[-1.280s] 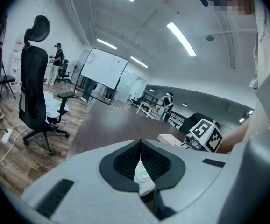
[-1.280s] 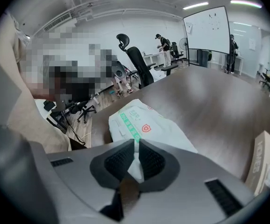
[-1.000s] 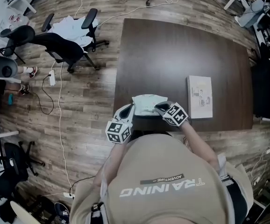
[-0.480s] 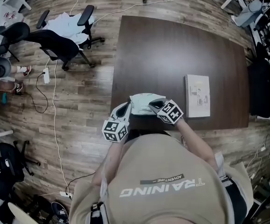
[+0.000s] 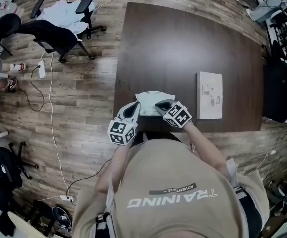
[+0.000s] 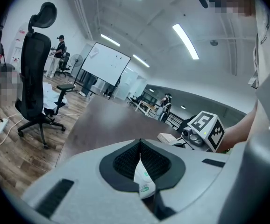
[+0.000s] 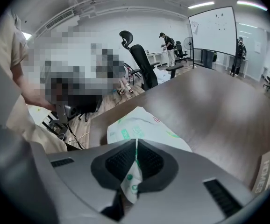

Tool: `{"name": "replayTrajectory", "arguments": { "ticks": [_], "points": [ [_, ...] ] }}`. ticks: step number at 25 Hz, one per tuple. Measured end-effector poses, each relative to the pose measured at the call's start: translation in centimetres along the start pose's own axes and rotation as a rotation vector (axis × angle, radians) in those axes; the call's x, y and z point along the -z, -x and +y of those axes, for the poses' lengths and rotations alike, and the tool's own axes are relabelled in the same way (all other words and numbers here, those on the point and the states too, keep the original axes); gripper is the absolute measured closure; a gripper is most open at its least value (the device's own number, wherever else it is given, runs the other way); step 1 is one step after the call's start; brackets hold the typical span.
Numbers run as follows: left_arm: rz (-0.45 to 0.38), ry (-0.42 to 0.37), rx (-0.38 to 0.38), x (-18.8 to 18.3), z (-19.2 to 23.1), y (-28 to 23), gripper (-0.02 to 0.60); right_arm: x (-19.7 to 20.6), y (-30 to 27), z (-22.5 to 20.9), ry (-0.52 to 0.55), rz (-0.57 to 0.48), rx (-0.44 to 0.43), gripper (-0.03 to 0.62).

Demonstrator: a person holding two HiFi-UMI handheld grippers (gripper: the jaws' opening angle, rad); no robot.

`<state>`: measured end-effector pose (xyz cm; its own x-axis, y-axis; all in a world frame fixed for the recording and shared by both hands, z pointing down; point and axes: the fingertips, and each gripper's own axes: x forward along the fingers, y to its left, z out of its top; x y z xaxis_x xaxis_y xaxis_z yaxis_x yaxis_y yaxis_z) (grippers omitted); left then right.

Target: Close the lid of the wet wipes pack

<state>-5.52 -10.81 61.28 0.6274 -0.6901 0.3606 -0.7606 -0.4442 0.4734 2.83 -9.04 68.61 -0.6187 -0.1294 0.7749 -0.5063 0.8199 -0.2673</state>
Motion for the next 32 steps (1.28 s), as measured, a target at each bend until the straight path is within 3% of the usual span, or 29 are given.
{"name": "replayTrajectory", "arguments": {
  "ticks": [5,14,19,26,32],
  "points": [
    [0.011,-0.006,0.002,0.2,0.4,-0.4,0.571,-0.3,-0.3,0.0,0.071,0.049,0.031,0.574],
    [0.007,-0.025,-0.005,-0.3,-0.1,0.4,0.571,0.3,0.2,0.8,0.042,-0.015,0.102,0.580],
    [0.000,-0.082,0.009,-2.0,-0.6,0.5,0.571,1.2,1.6,0.7,0.012,-0.053,0.123,0.580],
    [-0.020,-0.145,0.022,-5.2,-0.9,0.7,0.571,-0.5,5.6,-1.1,-0.095,-0.195,0.154,0.580],
    [-0.071,-0.200,0.059,-8.6,-2.8,0.7,0.571,-4.9,11.1,-2.1,-0.060,-0.355,0.213,0.580]
  ]
}}
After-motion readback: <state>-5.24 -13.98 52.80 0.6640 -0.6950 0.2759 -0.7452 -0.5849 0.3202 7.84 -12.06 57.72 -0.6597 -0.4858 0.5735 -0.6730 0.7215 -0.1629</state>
